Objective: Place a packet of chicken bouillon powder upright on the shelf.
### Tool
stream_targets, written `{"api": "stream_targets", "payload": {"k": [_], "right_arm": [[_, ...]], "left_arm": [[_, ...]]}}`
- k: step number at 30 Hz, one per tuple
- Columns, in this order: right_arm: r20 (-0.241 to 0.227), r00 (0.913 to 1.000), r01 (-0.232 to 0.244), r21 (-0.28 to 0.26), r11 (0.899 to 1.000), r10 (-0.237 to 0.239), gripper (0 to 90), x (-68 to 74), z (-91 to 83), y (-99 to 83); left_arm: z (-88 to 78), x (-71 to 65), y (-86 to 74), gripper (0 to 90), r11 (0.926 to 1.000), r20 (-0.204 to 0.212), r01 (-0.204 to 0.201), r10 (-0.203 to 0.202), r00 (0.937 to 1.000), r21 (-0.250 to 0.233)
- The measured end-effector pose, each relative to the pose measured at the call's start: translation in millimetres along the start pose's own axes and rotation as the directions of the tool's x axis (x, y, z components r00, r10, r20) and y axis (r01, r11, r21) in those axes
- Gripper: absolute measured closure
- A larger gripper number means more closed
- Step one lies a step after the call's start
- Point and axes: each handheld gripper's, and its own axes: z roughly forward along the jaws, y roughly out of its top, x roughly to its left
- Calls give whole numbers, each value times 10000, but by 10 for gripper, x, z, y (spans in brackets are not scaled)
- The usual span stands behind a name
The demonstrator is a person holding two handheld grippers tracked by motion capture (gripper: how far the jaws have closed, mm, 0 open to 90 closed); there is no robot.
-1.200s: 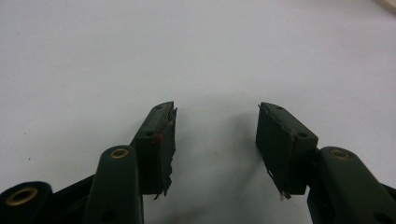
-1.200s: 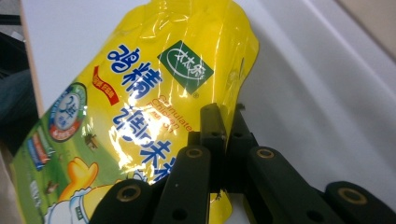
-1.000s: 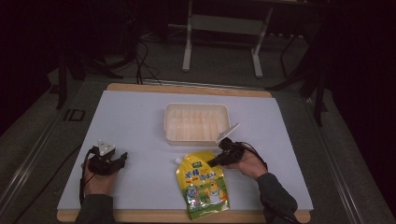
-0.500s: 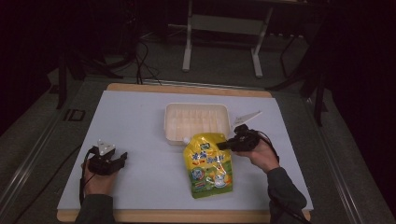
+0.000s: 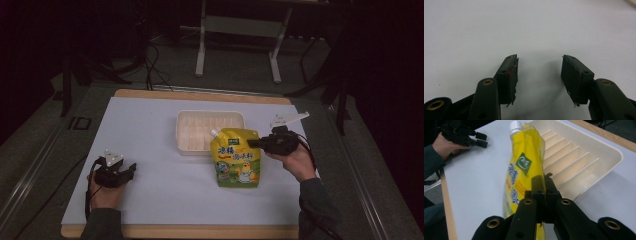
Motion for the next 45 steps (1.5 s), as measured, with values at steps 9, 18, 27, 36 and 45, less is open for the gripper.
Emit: {"api": "stream_targets", "payload": {"k": [9, 18, 27, 36, 45], "right_arm": [[-635, 9974, 352, 198, 9992, -339, 895, 35, -112, -141], [-1219, 9915, 573, 929, 9940, -458, 849, 69, -129, -303], [-1399, 9897, 441, 1004, 9940, -298, 793, 56, -76, -461], [-1488, 9881, 599, 1423, 9880, -384, 815, 86, -36, -443], [-1743, 9846, 492, 2065, 9772, -127, 890, 130, -27, -400]], "left_arm": [[1, -1, 0, 468, 10000, -10, -9, 9, 10000, 4], [1, -2, 0, 467, 10000, -9, -11, 11, 10000, 9], [1, -2, -1, 467, 10000, -8, -17, 17, 10000, 15], [1, -2, 0, 467, 10000, -7, -20, 20, 10000, 15], [2, -4, 0, 467, 10000, -14, -16, 16, 10000, 6]]}}
